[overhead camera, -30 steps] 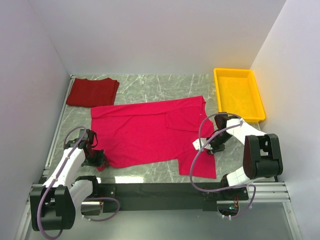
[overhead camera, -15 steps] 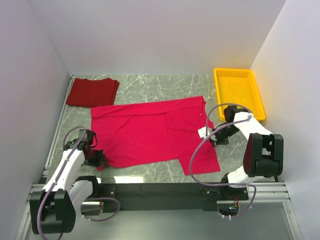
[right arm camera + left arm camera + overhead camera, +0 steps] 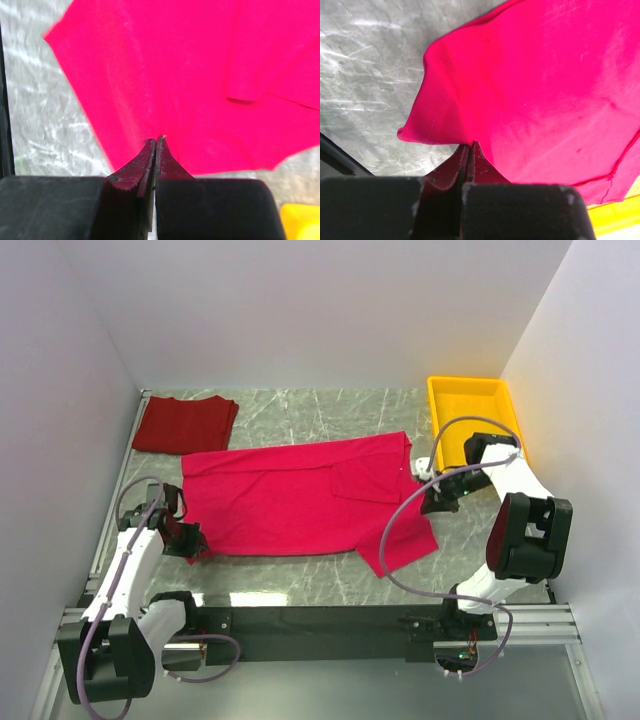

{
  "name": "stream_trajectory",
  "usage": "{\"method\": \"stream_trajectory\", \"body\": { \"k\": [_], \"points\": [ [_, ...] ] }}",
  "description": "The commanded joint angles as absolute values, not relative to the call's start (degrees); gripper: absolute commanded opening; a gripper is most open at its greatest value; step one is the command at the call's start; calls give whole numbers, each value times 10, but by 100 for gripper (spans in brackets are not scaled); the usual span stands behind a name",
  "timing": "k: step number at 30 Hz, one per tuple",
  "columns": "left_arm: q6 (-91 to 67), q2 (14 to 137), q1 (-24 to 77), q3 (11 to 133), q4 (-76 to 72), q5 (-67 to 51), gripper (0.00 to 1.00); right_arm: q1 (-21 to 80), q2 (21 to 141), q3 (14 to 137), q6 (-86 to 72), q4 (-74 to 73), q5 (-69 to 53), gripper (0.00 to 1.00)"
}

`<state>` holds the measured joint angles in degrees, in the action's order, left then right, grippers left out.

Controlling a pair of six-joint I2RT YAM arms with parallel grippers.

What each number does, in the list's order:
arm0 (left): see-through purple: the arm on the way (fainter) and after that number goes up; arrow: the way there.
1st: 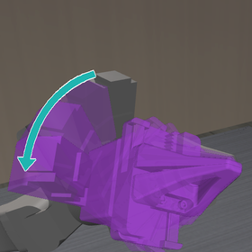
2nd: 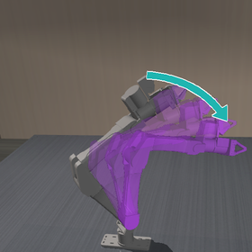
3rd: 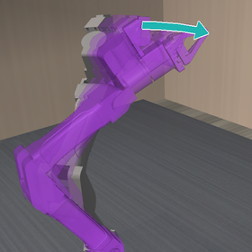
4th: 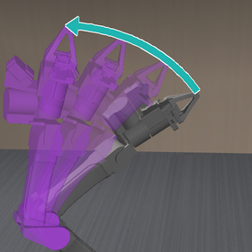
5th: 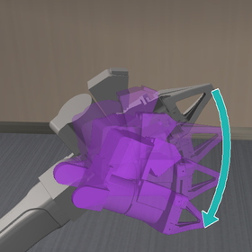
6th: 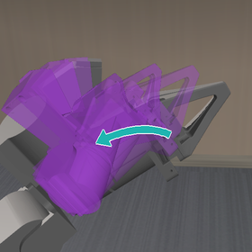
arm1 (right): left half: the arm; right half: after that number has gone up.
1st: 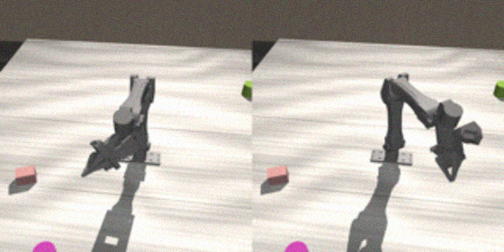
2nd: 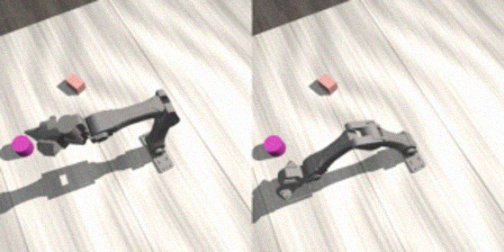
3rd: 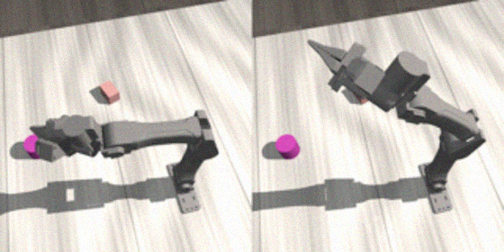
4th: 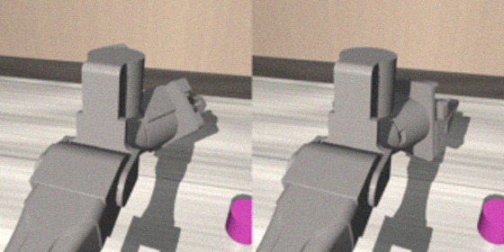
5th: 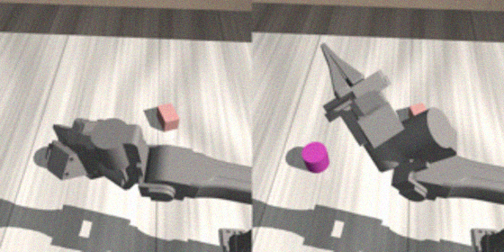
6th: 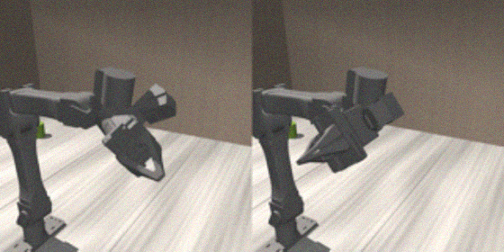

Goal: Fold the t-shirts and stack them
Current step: Fold the tshirt

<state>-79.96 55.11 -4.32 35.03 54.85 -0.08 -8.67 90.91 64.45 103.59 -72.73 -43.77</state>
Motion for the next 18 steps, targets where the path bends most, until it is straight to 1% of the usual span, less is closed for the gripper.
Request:
{"method": "stream_trajectory", "body": {
  "k": [1, 7, 8, 18],
  "points": [
    [-775, 558, -61, 376, 551, 13, 0, -106, 925, 692, 1006, -769, -509, 0],
    [-757, 583, -77, 387, 522, 4, 0, -115, 961, 741, 941, -761, -548, 0],
    [-753, 588, -78, 390, 518, 4, 0, -115, 967, 745, 907, -751, -551, 0],
    [-692, 716, -79, 474, 454, 4, 0, -119, 996, 737, 756, -633, -538, 0]
  ]
}}
